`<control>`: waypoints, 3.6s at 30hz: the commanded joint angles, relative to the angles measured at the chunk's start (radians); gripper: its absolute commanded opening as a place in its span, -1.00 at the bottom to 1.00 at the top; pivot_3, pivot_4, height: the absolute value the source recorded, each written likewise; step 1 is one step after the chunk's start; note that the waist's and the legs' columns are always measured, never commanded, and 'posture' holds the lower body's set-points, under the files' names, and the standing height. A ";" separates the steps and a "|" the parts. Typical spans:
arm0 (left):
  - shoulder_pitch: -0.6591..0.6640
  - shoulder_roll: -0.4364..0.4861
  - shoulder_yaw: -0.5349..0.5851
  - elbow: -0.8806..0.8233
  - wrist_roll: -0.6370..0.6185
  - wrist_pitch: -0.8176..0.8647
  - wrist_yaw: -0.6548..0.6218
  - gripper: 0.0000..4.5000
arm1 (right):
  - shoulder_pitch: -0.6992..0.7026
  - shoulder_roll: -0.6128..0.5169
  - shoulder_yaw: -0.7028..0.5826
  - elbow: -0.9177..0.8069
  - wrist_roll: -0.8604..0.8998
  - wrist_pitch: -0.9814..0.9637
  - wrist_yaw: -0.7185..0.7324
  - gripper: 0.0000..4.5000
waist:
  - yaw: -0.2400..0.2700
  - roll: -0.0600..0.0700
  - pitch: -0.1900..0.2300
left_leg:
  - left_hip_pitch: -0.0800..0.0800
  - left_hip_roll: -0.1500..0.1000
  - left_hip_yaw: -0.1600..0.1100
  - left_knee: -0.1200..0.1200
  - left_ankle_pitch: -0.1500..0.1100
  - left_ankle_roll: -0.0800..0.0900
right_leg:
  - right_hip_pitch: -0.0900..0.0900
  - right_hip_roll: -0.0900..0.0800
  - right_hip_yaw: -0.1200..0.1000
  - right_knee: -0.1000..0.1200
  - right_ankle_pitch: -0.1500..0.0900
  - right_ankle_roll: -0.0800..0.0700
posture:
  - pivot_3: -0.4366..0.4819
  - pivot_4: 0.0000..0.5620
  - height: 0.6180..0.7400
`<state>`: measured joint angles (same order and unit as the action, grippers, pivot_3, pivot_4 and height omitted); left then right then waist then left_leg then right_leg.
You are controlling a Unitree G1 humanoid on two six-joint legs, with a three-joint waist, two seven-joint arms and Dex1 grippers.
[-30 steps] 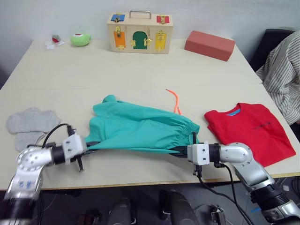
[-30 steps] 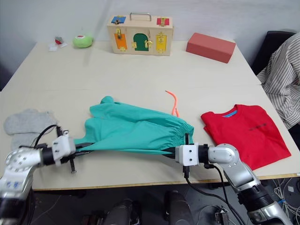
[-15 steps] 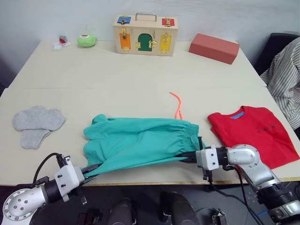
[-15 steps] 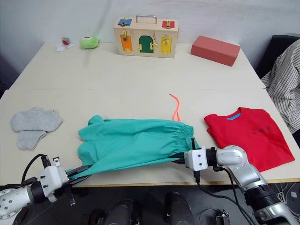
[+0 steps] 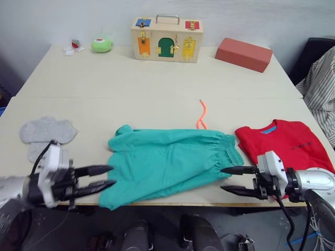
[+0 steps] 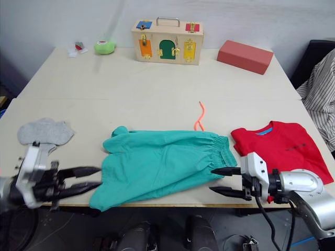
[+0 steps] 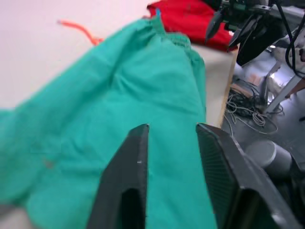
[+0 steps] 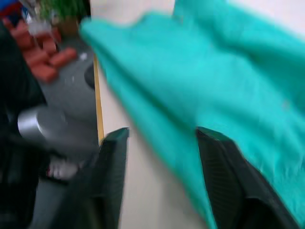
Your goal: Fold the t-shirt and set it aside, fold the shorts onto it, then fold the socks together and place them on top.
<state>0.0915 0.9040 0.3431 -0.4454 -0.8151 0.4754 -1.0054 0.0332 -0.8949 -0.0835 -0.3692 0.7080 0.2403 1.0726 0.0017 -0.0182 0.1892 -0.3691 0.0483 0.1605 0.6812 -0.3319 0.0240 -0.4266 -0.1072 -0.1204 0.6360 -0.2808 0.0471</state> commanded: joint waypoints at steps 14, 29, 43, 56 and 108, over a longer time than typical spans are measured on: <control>-0.562 -0.467 -0.480 0.687 0.590 -0.410 0.170 -1.00 | -0.086 0.509 0.203 0.178 -0.622 -0.250 -0.612 -0.99 | -0.004 -0.002 -0.001 | -0.003 0.001 0.006 0.001 0.006 -0.002 | -0.004 0.007 0.005 -0.002 0.001 0.004 | -0.05 -0.47 1.00; -0.614 -0.585 -0.292 0.900 0.521 -0.512 0.311 -1.00 | -0.099 0.623 -0.020 0.166 -0.452 -0.070 -0.748 -0.99 | -0.010 -0.003 -0.003 | 0.002 0.003 0.005 0.000 0.007 -0.003 | -0.002 0.006 0.006 0.004 0.002 0.002 | -0.05 -0.47 1.00; -0.501 -0.511 -0.421 0.624 0.525 -0.400 0.093 -1.00 | -0.114 0.579 0.289 0.024 -0.596 -0.034 -0.659 -0.99 | -0.027 -0.003 -0.003 | -0.003 0.002 0.005 -0.001 0.007 -0.003 | -0.004 0.007 0.005 -0.001 0.001 0.001 | -0.05 -0.47 1.00; -0.475 -0.509 -0.381 0.825 0.547 -0.629 0.047 -1.00 | 0.130 0.513 0.007 -0.092 -0.235 -0.053 -0.524 -0.92 | -0.026 -0.002 -0.003 | 0.000 0.003 0.003 -0.003 0.005 -0.002 | -0.002 0.006 0.004 -0.001 0.001 0.001 | -0.05 -0.47 1.00; -0.414 -0.460 -0.357 0.666 0.509 -0.535 -0.042 -1.00 | -0.043 0.480 -0.204 -0.142 0.219 0.307 -0.971 -0.98 | -0.026 -0.005 -0.005 | -0.003 0.006 0.004 -0.016 0.009 -0.005 | -0.005 0.011 0.004 -0.012 0.002 -0.001 | -0.05 -0.47 1.00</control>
<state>-0.3337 0.4415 -0.0032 0.2705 -0.3172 -0.0645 -1.0645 0.0049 -0.4018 -0.2605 -0.4476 0.9392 0.5828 0.0610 -0.0239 -0.0228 0.1837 -0.3719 0.0542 0.1647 0.6653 -0.3233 0.0192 -0.4316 -0.0963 -0.1166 0.6236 -0.2784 0.0463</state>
